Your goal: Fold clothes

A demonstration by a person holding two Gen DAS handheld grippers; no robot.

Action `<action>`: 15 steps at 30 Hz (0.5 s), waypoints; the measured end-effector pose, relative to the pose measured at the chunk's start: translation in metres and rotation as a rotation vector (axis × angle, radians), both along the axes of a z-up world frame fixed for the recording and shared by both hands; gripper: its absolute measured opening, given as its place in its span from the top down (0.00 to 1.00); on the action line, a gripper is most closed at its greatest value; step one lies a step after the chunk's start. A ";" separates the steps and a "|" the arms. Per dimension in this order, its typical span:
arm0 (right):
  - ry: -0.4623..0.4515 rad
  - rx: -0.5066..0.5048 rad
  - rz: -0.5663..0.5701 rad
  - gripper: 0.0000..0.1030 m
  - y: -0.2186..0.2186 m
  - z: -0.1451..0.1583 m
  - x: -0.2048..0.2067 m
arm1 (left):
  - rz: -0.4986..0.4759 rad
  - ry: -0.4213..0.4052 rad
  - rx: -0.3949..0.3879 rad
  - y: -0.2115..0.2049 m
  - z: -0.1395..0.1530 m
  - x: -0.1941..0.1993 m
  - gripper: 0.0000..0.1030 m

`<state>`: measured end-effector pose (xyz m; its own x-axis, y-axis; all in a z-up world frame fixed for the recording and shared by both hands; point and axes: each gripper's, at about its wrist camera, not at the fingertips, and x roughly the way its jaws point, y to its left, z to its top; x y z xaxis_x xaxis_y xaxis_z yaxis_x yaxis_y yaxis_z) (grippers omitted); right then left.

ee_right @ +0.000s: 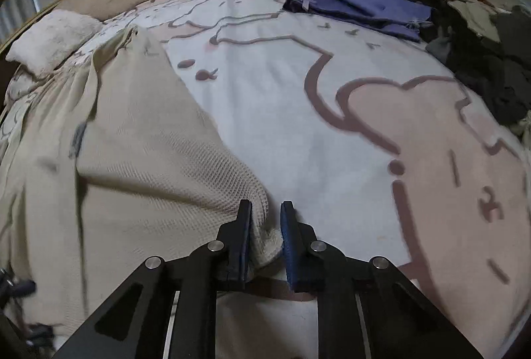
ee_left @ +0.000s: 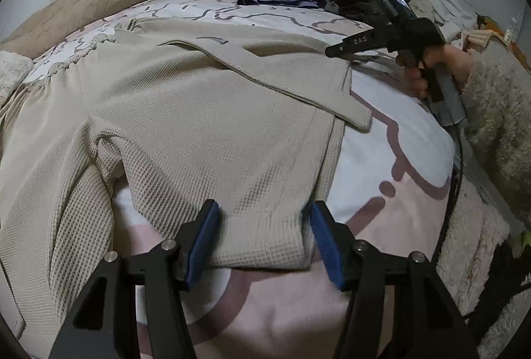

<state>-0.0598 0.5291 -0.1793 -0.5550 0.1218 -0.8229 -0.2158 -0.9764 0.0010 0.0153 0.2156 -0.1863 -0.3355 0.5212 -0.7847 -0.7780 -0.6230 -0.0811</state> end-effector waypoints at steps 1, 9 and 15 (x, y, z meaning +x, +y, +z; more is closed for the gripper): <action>0.002 0.019 0.004 0.84 -0.002 -0.002 0.001 | -0.002 0.001 0.001 -0.003 0.000 0.002 0.45; 0.073 -0.048 -0.097 0.26 0.005 0.026 0.032 | 0.002 0.004 0.028 -0.013 -0.001 0.007 0.45; 0.086 -0.226 0.060 0.27 -0.049 0.045 0.074 | 0.014 0.000 0.057 -0.015 0.002 0.007 0.45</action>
